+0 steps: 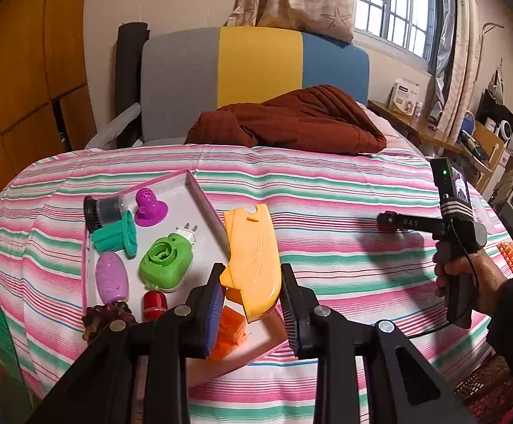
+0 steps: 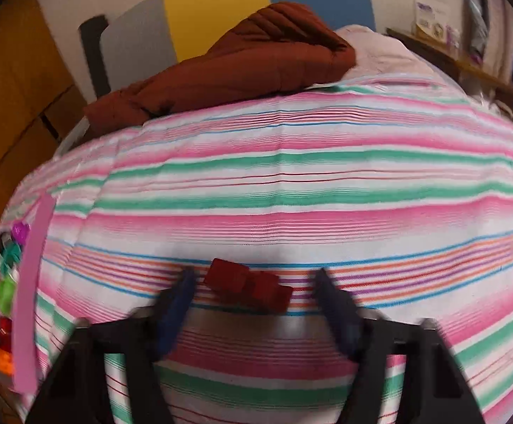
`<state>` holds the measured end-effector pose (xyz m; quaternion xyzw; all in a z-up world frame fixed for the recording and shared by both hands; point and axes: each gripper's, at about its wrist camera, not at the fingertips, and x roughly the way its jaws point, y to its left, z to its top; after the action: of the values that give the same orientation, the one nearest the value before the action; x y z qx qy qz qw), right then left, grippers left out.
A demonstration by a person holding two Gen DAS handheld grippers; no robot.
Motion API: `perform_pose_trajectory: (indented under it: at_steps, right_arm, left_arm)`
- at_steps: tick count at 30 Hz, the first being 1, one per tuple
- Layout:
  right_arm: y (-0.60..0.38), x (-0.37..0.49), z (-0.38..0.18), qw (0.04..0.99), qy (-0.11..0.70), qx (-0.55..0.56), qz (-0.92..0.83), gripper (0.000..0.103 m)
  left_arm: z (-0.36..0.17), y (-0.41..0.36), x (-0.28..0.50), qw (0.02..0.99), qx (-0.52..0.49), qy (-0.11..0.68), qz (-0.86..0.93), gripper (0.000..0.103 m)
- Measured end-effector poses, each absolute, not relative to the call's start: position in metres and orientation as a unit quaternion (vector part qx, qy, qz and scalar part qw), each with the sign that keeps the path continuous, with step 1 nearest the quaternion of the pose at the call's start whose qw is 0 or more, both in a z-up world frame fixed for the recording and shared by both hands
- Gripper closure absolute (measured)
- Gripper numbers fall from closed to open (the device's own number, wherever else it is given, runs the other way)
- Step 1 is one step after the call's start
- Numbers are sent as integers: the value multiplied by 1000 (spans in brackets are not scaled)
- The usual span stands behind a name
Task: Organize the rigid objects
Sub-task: 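Carry the yellow piece into the tray and open the left gripper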
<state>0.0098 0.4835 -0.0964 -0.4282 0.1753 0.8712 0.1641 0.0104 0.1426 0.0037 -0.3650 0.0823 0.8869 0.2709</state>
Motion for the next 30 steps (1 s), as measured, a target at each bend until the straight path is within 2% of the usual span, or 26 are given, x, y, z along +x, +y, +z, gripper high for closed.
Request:
perform_pose_trajectory:
  at_steps: [5, 30]
  right_arm:
    - [469, 4, -96, 160, 126, -448, 870, 55]
    - [470, 5, -98, 163, 131, -448, 869, 55]
  left_arm:
    - [9, 136, 9, 253, -358, 85, 895, 74]
    - [-6, 103, -10, 202, -389, 74, 896, 74]
